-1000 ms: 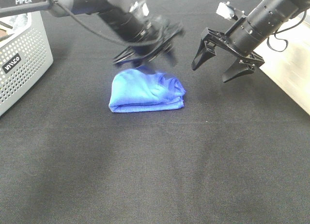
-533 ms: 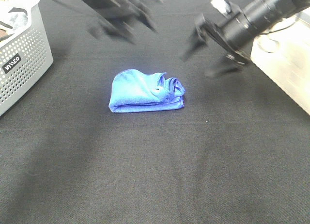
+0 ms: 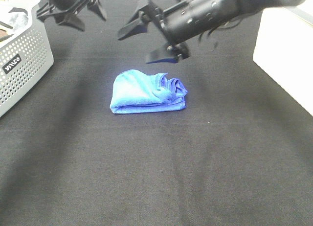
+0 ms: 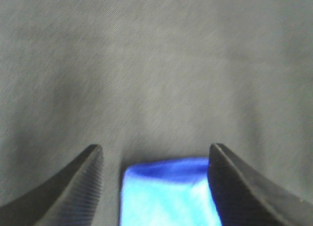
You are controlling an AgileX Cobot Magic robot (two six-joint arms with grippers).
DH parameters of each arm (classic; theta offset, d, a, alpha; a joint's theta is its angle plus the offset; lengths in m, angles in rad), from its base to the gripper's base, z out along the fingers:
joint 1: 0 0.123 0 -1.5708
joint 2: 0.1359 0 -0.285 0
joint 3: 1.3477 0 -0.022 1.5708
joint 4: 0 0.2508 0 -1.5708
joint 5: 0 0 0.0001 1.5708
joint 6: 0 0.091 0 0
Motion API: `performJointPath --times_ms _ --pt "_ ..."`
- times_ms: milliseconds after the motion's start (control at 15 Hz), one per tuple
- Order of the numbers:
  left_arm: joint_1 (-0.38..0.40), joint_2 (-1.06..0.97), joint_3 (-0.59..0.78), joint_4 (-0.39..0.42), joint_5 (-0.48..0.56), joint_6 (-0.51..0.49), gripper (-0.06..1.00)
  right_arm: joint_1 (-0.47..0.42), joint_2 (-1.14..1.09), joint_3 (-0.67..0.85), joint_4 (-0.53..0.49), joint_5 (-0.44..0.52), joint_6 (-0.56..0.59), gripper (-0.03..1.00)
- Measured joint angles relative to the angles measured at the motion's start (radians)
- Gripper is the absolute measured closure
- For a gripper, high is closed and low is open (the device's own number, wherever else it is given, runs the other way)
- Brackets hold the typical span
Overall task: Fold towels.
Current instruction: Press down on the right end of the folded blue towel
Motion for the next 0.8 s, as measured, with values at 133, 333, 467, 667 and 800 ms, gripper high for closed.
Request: performJointPath --times_ms 133,333,467,667,800 --pt "0.001 0.000 0.000 0.002 0.013 0.002 0.35 0.000 0.074 0.000 0.035 -0.018 -0.031 0.10" --pt "0.001 0.000 0.000 0.004 0.016 0.003 0.35 0.000 0.127 0.000 -0.018 -0.067 -0.034 0.10" --pt "0.001 0.000 0.000 0.004 0.016 0.003 0.35 0.000 0.128 0.000 -0.056 -0.083 -0.029 0.10" --pt "0.001 0.000 0.000 0.009 0.018 0.003 0.35 0.000 0.128 0.000 -0.237 -0.111 0.056 0.10" --pt "0.001 0.000 0.000 0.010 0.020 0.003 0.35 -0.010 0.128 0.000 -0.339 -0.113 0.137 0.10"
